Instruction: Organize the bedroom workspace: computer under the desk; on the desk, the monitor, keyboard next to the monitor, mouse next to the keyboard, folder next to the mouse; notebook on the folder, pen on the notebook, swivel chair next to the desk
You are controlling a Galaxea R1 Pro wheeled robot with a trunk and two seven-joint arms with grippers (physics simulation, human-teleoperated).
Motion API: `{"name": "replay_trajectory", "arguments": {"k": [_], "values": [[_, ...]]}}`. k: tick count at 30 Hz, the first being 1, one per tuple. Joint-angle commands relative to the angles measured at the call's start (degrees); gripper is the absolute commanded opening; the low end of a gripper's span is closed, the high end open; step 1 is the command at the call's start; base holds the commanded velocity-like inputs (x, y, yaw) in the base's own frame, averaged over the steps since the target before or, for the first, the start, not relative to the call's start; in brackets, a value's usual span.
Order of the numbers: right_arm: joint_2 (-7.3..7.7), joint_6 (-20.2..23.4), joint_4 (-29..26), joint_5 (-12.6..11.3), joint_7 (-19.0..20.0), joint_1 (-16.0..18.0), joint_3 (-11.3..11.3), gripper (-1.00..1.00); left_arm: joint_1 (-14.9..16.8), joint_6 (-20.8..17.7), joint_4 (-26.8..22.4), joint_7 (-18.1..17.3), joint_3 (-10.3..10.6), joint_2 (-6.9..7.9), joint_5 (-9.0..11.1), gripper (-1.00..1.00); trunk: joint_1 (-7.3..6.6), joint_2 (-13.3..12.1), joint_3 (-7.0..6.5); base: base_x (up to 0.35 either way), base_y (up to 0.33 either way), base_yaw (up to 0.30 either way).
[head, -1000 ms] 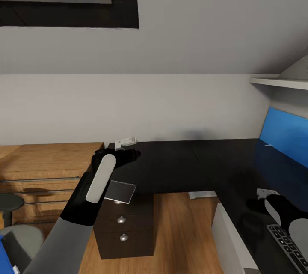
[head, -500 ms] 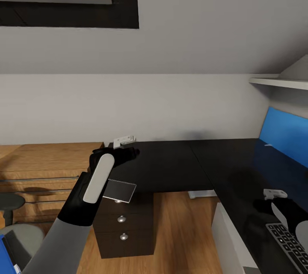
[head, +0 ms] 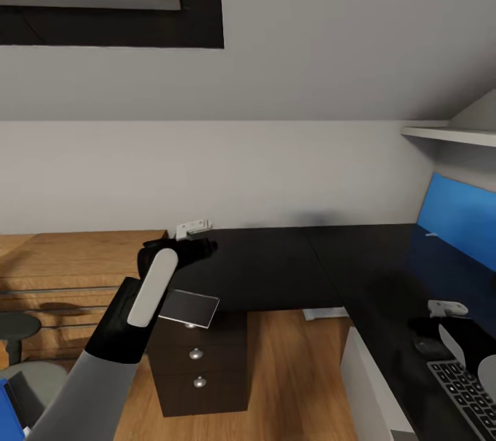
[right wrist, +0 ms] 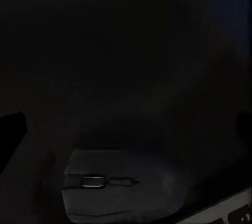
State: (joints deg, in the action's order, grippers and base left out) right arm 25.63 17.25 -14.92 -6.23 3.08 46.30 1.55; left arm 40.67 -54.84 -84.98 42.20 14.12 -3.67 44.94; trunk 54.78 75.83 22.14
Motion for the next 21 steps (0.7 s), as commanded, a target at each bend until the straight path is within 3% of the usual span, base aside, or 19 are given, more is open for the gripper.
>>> {"name": "replay_trajectory", "arguments": {"k": [1, 4, 5, 6, 7, 10, 14, 15, 17, 21], "values": [[0.02, 0.25, -0.32, -0.6, 0.06, 0.01, -0.09, 1.0, 0.06, -0.07, 0.03, 0.6, 0.03, 0.13, 0.58, 1.0, -0.22, -0.37, -0.11, 0.0, 0.0, 0.0], [-0.1, 0.37, -2.66, -1.11, 0.03, 0.01, -0.54, 1.0, 0.08, -0.02, 0.13, 0.67, 0.03, 0.28, 0.53, 1.0, -0.88, -1.58, -0.65, 0.0, 0.0, 0.0], [-0.67, 0.59, -4.04, -2.47, -0.02, 0.01, -0.64, 1.0, 0.09, 0.02, 0.15, 0.72, 0.03, 0.31, 0.51, 1.0, -1.1, -1.98, -0.83, 0.0, 0.0, 0.0], [-1.57, 0.93, -4.6, -3.18, -0.06, 0.01, -0.69, 1.0, 0.1, 0.09, 0.14, 0.79, 0.07, 0.34, 0.36, 1.0, -1.32, -2.38, -1.01, 0.0, 0.0, 0.0], [-4.7, 1.1, -5.7, -3.46, -0.1, -0.06, -0.56, 1.0, -0.14, 0.22, -0.54, 0.88, 0.12, 1.19, -2.45, 1.0, -1.54, -2.78, -1.19, 0.0, 0.0, 0.0], [-6.52, 1.48, -9.32, -3.54, -0.09, -0.37, -0.51, 1.0, -2.34, 0.25, -3.83, 0.87, 0.19, 2.34, -4.18, 1.0, -2.2, -3.98, -1.73, 0.0, 0.0, 0.0], [-7.92, 3.24, -13.59, -3.8, -0.09, -1.46, -0.56, 1.0, -5.76, 0.42, -6.67, 0.8, 0.84, 2.87, -4.68, 1.0, -3.08, -5.59, -2.45, 0.0, 0.0, 0.0], [-8.92, 15.12, -22.75, -8.71, -0.17, -2.83, -0.66, 1.0, -12.64, 7.58, -7.65, 0.75, 4.51, 3.07, -4.92, 1.0, -3.3, -5.99, -2.63, 0.0, 0.0, 0.0], [-8.99, 17.74, -28.55, -11.11, -0.24, -5.86, -0.67, 1.0, -15.79, 11.1, -7.71, 0.89, 6.42, 3.16, -4.99, 1.0, -3.74, -6.79, -2.99, 0.0, 0.0, 0.0], [-9.21, 21.26, -39.95, -12.18, -0.26, -11.85, -0.61, 1.0, -19.74, 14.67, -7.74, 1.33, 7.78, 3.25, -5.03, 1.0, -4.62, -8.39, -3.7, 0.0, 0.0, 0.0]]}}
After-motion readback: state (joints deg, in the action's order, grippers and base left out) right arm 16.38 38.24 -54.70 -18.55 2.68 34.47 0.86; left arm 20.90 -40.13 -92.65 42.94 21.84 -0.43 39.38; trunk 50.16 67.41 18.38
